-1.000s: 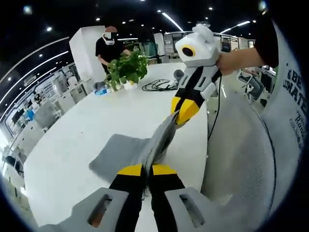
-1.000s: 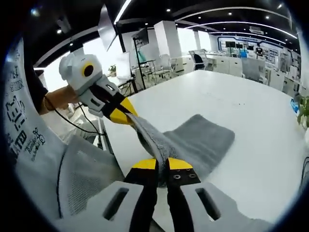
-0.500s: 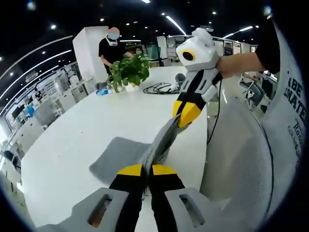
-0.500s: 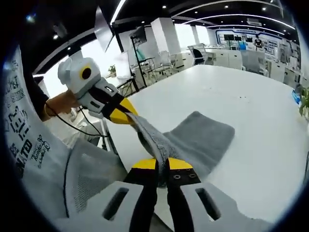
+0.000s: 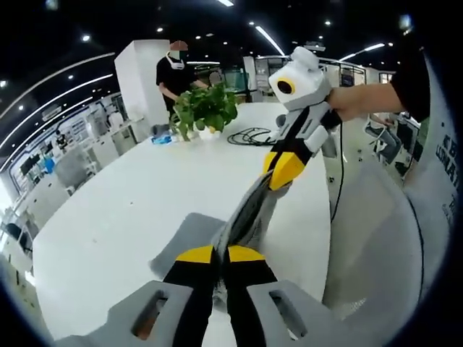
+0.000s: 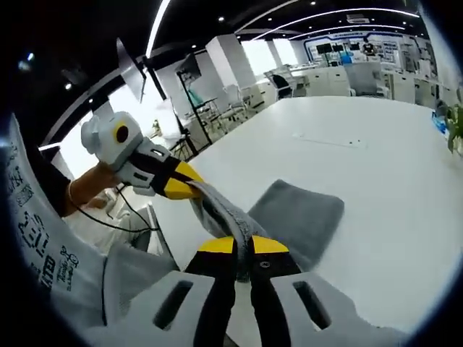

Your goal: Fold the towel on the table until its edges align and the towel forms a compact rectangular stack.

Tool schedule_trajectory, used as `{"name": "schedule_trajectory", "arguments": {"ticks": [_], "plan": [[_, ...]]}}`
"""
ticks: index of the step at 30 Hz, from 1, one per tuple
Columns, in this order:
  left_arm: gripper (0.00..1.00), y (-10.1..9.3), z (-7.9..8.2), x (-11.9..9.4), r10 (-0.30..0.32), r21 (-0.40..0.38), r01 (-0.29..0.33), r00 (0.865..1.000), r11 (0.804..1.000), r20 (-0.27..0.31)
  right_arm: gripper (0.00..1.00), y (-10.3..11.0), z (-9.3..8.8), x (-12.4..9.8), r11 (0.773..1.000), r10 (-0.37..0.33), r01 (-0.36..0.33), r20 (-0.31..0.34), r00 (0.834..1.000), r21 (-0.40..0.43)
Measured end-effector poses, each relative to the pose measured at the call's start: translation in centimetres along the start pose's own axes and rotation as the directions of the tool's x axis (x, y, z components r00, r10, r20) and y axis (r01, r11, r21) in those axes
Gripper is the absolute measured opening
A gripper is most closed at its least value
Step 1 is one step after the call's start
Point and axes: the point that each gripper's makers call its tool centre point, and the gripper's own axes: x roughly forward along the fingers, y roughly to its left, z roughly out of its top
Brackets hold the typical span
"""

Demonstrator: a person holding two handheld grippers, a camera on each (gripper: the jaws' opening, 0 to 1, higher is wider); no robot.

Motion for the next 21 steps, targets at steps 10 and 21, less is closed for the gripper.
{"name": "schedule_trajectory", "arguments": {"ticks": [10, 21], "plan": [[0.05, 3.2, -0.5, 2.4, -0.005, 0.002, 0.005, 1.000, 1.000, -0.022, 0.03, -2.8, 1.4, 2.1, 0.997, -0.006, 0.005, 0.011, 1.000, 0.083], [0.05, 6.0, -2.1, 5.2, -0.011, -0.037, 0.009, 0.999, 0.999, -0.042, 0.04, -6.2, 2.3, 4.6, 0.994, -0.044, 0.043, 0.011, 0.999, 0.102]]}}
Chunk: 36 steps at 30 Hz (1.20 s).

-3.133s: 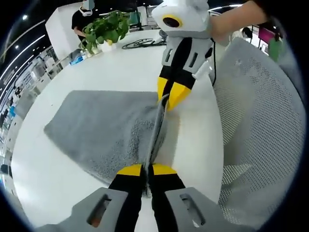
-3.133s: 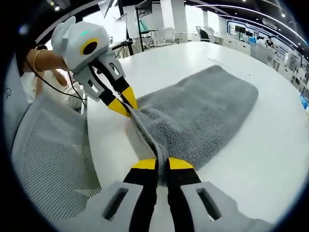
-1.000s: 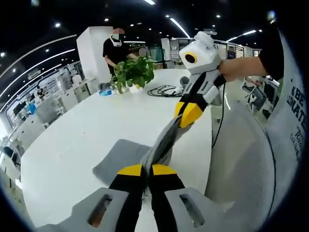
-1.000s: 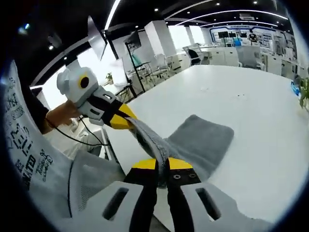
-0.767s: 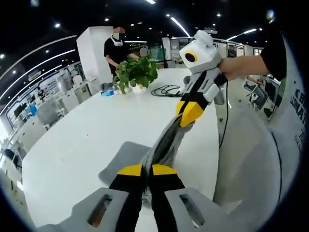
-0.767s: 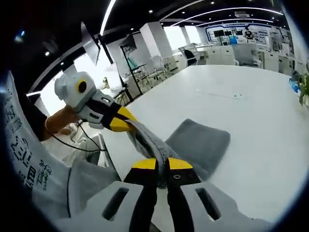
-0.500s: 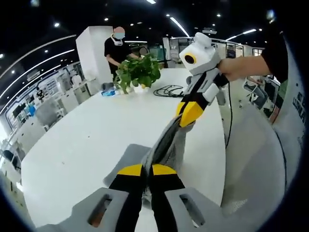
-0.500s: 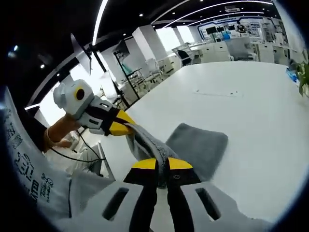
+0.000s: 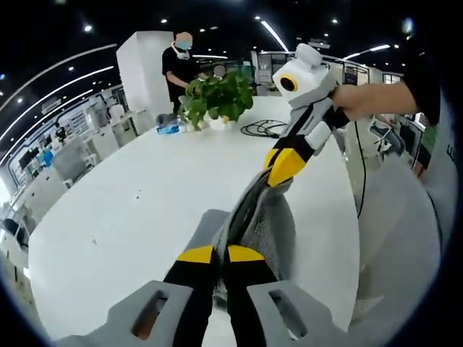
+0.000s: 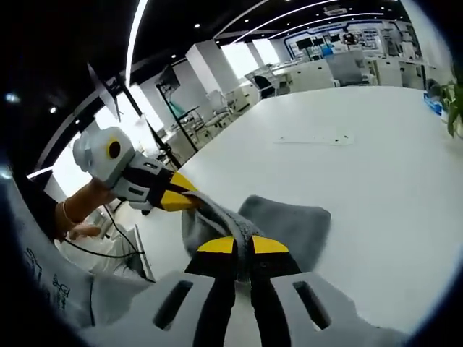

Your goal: Fold the towel on the table until its edges align and the towel forms a compact rectangular stack.

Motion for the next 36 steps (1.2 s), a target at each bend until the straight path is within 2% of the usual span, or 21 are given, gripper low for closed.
{"name": "schedule_trajectory", "arguments": {"ticks": [9, 18, 25, 31, 34, 36], "plan": [[0.05, 2.4, -2.0, 2.9, -0.011, -0.028, 0.010, 0.999, 1.000, -0.033, 0.04, -3.0, 0.0, 3.2, 0.998, -0.014, 0.016, -0.029, 0.999, 0.056], [0.05, 3.7, -5.3, 5.8, 0.003, -0.049, -0.007, 0.996, 0.999, -0.084, 0.03, -5.7, -0.8, 5.9, 0.991, -0.037, 0.041, -0.033, 0.999, 0.128], [0.05, 4.3, -6.7, 7.5, 0.009, -0.082, -0.017, 0.995, 0.996, -0.102, 0.03, -7.0, -1.1, 7.2, 0.990, -0.053, 0.059, -0.054, 0.997, 0.127], [0.07, 4.8, -7.5, 8.4, 0.008, -0.088, -0.018, 0.993, 0.996, -0.115, 0.03, -8.1, -1.1, 8.2, 0.987, -0.071, 0.078, -0.054, 0.996, 0.140], [0.07, 5.8, -7.5, 8.4, 0.044, -0.109, -0.057, 0.992, 0.992, -0.116, 0.03, -8.6, -0.8, 8.5, 0.987, -0.084, 0.089, -0.043, 0.996, 0.135], [0.07, 6.4, -6.9, 8.1, 0.069, -0.131, -0.081, 0.993, 0.988, -0.096, 0.03, -8.9, -0.4, 8.6, 0.988, -0.097, 0.100, -0.032, 0.995, 0.117]]}}
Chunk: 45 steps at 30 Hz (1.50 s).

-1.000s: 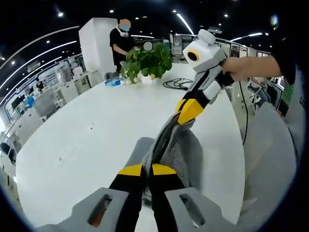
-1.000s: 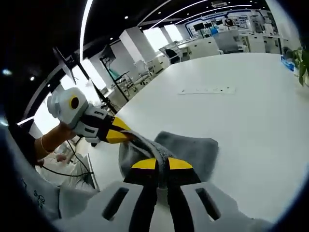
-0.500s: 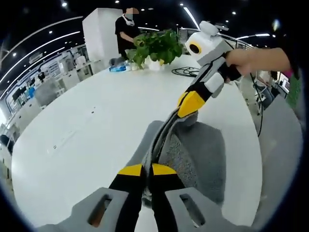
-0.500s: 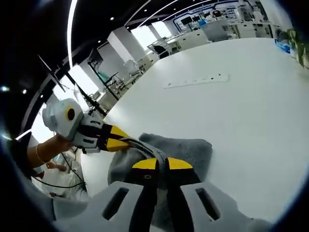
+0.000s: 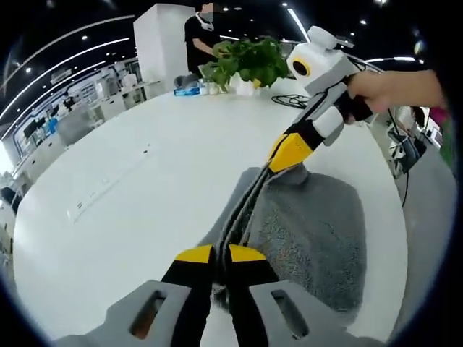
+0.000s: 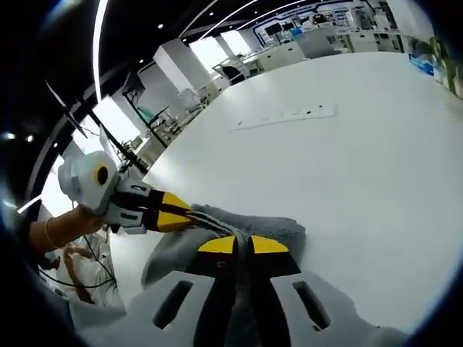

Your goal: Fold the towel on the table until its edges align and the towel forms a compact rectangular stack.

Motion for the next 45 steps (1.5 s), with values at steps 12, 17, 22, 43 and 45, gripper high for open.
{"name": "schedule_trajectory", "arguments": {"ticks": [12, 17, 22, 43, 45], "plan": [[0.17, 1.6, -0.1, -1.9, 0.053, -0.040, -0.053, 0.999, 0.998, 0.000, 0.08, -1.2, 1.4, -0.3, 0.998, -0.059, 0.061, 0.070, 0.996, -0.021], [0.20, 2.2, 0.5, -3.4, 0.089, -0.108, -0.084, 0.995, 0.991, 0.041, 0.15, -1.4, 2.1, -1.5, 0.996, -0.077, 0.081, 0.099, 0.992, -0.038], [0.23, 2.1, 0.6, -4.9, 0.103, -0.141, -0.094, 0.993, 0.986, 0.060, 0.23, -1.3, 2.0, -2.9, 0.994, -0.085, 0.091, 0.114, 0.990, -0.052], [0.53, -1.5, 2.5, -13.3, 0.195, -0.192, -0.156, 0.959, 0.969, 0.204, 0.47, 3.0, 1.5, -10.6, 0.987, -0.056, 0.086, 0.209, 0.976, -0.137], [0.57, -2.2, 2.4, -14.0, 0.196, -0.196, -0.153, 0.956, 0.969, 0.219, 0.50, 3.6, 1.0, -11.2, 0.980, -0.053, 0.090, 0.205, 0.977, -0.175]]}}
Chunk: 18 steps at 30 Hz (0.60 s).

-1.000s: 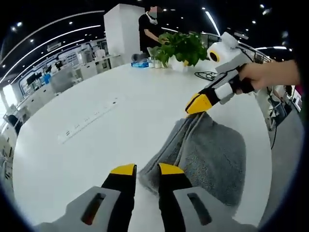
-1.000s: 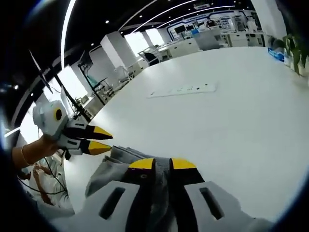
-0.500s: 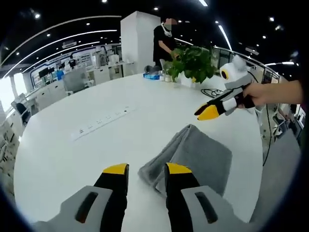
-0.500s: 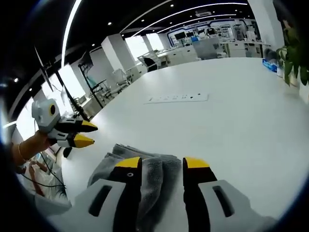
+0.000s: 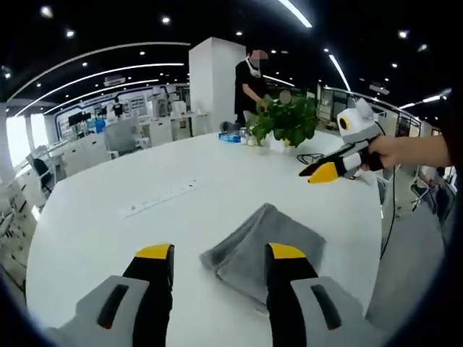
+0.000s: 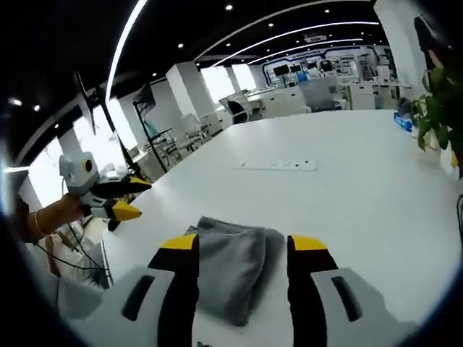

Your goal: Fold the towel on the table until its edges align and the towel forms a compact rectangular stack.

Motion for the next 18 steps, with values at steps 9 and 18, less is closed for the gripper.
{"name": "schedule_trajectory", "arguments": {"ticks": [9, 18], "plan": [[0.73, -2.7, -0.7, -3.4, -0.034, 0.128, 0.035, 0.999, 0.991, -0.008, 0.65, 3.3, -2.0, -2.5, 0.988, 0.063, -0.071, -0.061, 0.996, -0.134], [0.87, -4.0, -1.0, -6.6, -0.015, 0.106, 0.008, 0.998, 0.994, 0.061, 0.76, 5.2, -4.5, -5.1, 0.985, 0.052, -0.064, -0.075, 0.996, -0.162]]}}
